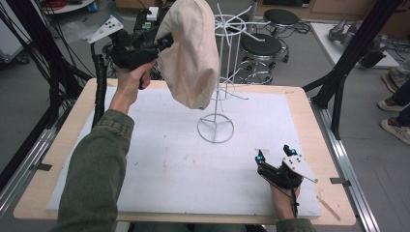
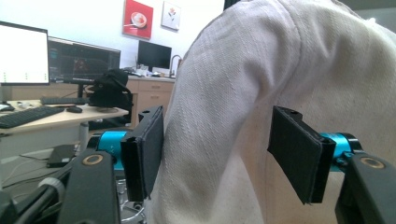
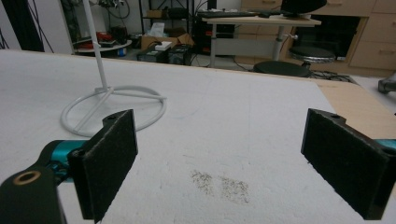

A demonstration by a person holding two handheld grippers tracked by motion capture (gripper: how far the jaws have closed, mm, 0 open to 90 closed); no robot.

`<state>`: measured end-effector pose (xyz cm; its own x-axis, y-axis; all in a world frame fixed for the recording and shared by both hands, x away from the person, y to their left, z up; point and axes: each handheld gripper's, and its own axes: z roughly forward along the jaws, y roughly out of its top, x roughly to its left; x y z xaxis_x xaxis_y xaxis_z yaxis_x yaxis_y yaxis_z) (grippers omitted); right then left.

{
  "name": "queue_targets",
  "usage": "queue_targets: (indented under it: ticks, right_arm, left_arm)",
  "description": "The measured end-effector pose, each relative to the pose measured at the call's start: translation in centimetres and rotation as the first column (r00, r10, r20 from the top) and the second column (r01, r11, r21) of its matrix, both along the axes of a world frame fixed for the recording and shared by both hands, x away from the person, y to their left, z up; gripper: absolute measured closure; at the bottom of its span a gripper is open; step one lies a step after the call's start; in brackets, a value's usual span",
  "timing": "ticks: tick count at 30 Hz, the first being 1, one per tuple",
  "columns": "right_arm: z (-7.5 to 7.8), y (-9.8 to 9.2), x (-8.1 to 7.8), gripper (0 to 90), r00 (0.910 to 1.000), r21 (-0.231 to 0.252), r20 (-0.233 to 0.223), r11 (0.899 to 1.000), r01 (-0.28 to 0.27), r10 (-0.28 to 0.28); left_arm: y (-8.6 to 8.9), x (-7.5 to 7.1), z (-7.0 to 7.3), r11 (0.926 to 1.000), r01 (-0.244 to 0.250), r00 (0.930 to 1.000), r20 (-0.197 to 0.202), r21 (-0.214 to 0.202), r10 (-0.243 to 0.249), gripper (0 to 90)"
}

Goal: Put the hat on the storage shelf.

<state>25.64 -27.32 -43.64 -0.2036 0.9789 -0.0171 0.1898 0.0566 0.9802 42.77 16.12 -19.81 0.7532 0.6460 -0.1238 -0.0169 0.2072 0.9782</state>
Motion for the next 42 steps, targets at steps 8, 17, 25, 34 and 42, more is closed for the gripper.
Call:
queue_targets:
  ticks: [8, 17, 25, 34, 42]
  right_arm:
    - [0.0, 0.0, 0.0, 9.6, 1.0000, 0.008, -0.009, 1.000, 0.003, -0.003]
    - [0.0, 0.1, 0.0, 9.7, 1.0000, 0.005, -0.005, 1.000, 0.001, -0.001]
    - [0.0, 0.1, 0.0, 9.7, 1.0000, 0.004, -0.003, 1.000, 0.000, 0.000]
    - [0.0, 0.0, 0.1, 9.6, 1.0000, 0.001, -0.006, 1.000, -0.003, 0.003]
    - [0.0, 0.1, 0.0, 9.6, 1.0000, 0.005, -0.010, 1.000, -0.001, 0.001]
  left_arm:
    - [0.6, -0.5, -0.1, 0.9999, -0.012, 0.9999, 0.001, -0.003, 0.012, 33.6]
    - [1.0, -0.7, -0.8, 0.9999, -0.015, 0.9999, -0.004, -0.001, 0.015, 33.0]
    - [2.1, -1.2, -1.6, 0.9994, -0.034, 0.9994, -0.003, -0.009, 0.034, 33.0]
    - [3.1, -2.2, -2.6, 0.9986, -0.053, 0.9986, 0.003, -0.001, 0.053, 32.4]
    - [4.2, -3.9, -4.3, 0.9972, -0.074, 0.9972, 0.012, 0.012, 0.074, 31.8]
